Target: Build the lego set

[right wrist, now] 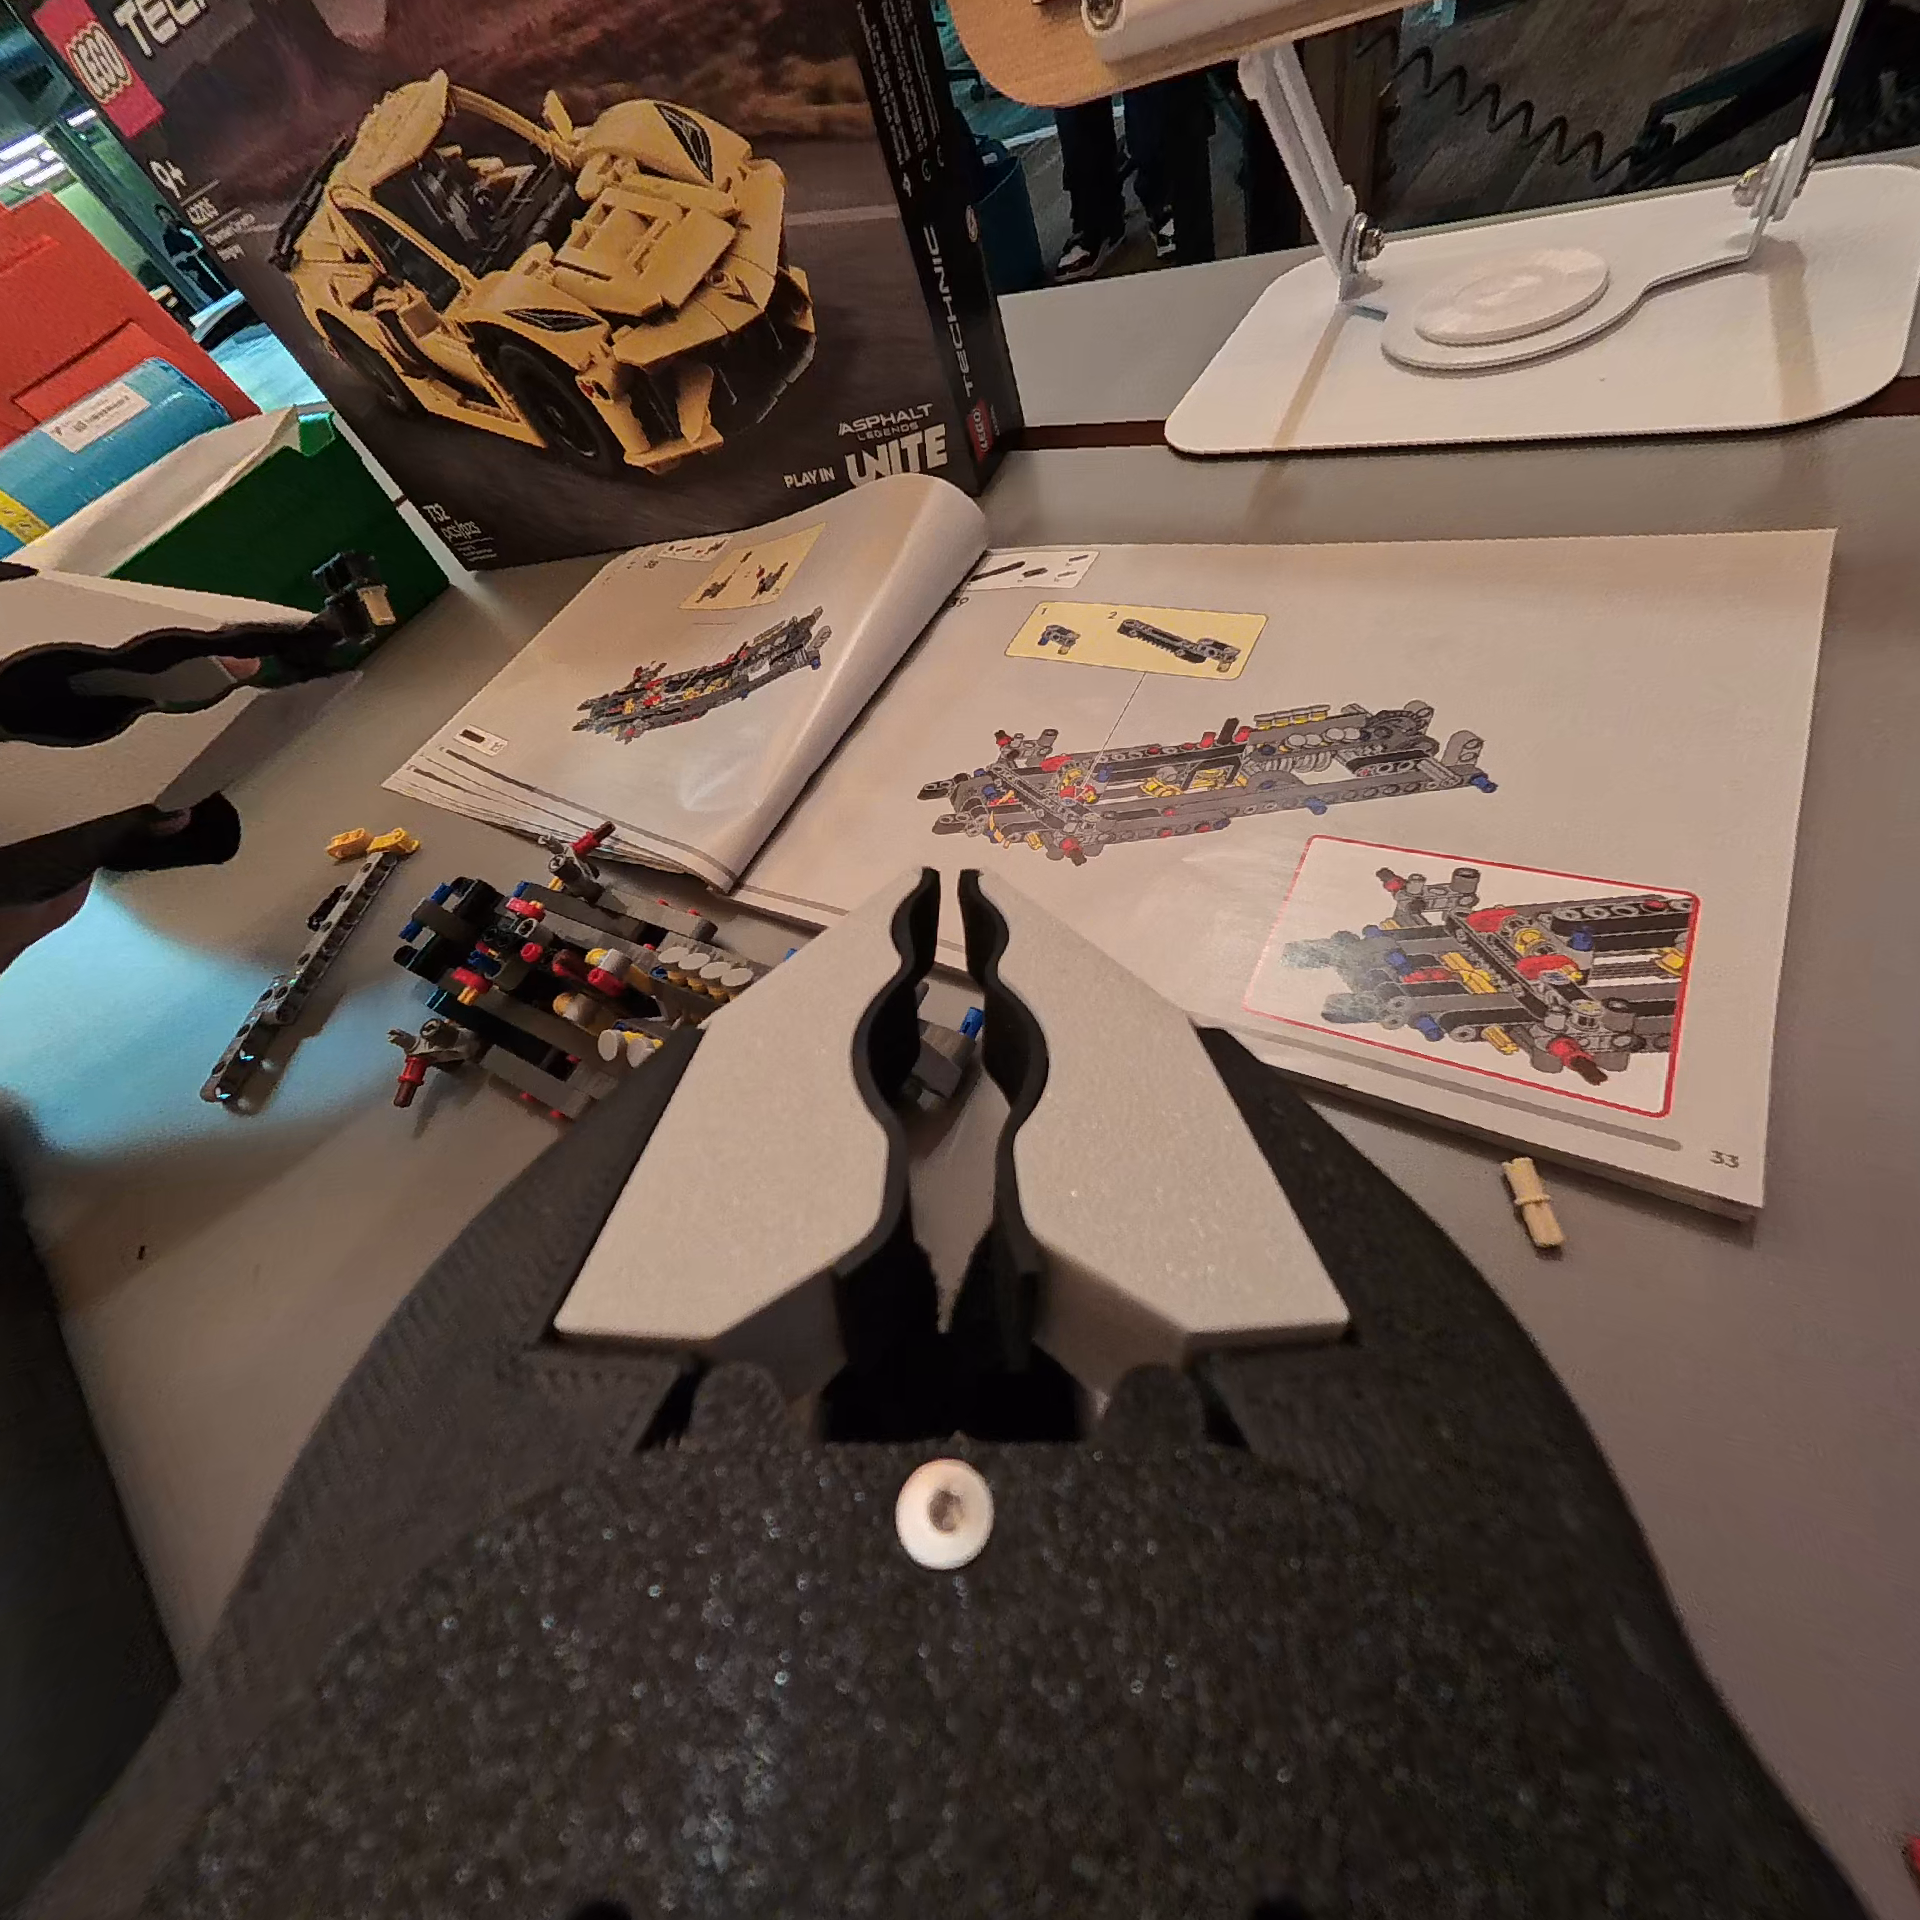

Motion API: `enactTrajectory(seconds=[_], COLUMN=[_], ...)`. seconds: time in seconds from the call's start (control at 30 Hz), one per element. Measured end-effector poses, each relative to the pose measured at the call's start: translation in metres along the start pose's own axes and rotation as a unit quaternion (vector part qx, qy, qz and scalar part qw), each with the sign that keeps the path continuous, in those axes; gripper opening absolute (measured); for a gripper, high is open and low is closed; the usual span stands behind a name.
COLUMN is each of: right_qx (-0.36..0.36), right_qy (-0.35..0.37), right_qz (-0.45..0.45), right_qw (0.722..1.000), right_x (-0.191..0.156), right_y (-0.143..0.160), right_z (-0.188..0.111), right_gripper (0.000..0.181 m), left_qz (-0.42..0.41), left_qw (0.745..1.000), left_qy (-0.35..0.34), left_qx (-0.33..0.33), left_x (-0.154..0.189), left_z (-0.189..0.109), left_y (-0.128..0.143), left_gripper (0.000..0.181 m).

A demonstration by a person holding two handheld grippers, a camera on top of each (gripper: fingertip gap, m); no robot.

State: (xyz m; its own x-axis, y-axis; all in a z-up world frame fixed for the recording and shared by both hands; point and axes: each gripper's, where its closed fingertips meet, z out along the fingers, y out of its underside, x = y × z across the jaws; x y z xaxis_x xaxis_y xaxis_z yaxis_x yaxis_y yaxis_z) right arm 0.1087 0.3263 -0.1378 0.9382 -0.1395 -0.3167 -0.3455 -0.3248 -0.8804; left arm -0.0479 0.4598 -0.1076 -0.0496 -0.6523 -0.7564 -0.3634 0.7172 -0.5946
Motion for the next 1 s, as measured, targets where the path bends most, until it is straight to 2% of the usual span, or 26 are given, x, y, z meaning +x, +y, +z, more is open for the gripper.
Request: enactTrajectory(seconds=[0.33,0.5,0.6,0.67,0.8,0.87,1.0], right_qx=[-0.001,0.008,0.031,0.044,-0.011,-0.049,-0.056], right_qy=[-0.002,-0.025,-0.086,-0.147,-0.287,-0.3,-0.301], right_qz=[0.0,-0.007,-0.048,-0.073,-0.066,-0.088,-0.153], right_qw=[1.0,1.0,0.995,0.985,0.956,0.949,0.94], right_x=[-0.001,-0.01,-0.043,-0.076,-0.146,-0.166,-0.191], right_y=[0.001,-0.003,-0.01,-0.011,0.012,0.028,0.038], right_z=[0.0,-0.001,-0.002,-0.004,-0.005,0.002,0.014], right_gripper=[0.003,0.005,0.009,0.012,0.021,0.024,0.024], left_qz=[0.011,0.055,0.064,0.102,0.212,0.223,0.198], left_qw=[1.0,0.996,0.994,0.992,0.976,0.974,0.978], left_qy=[0.001,0.047,0.068,0.066,0.039,0.037,0.058], left_qx=[0.002,0.049,0.055,0.043,0.003,0.007,0.038], left_x=[0.0,0.012,0.024,0.033,0.045,0.049,0.059], left_z=[0.0,-0.019,-0.032,-0.037,-0.048,-0.055,-0.068], left_y=[0.001,-0.017,-0.017,-0.008,0.01,0.009,0.0], left_gripper=[0.007,0.007,0.007,0.007,0.007,0.007,0.006])
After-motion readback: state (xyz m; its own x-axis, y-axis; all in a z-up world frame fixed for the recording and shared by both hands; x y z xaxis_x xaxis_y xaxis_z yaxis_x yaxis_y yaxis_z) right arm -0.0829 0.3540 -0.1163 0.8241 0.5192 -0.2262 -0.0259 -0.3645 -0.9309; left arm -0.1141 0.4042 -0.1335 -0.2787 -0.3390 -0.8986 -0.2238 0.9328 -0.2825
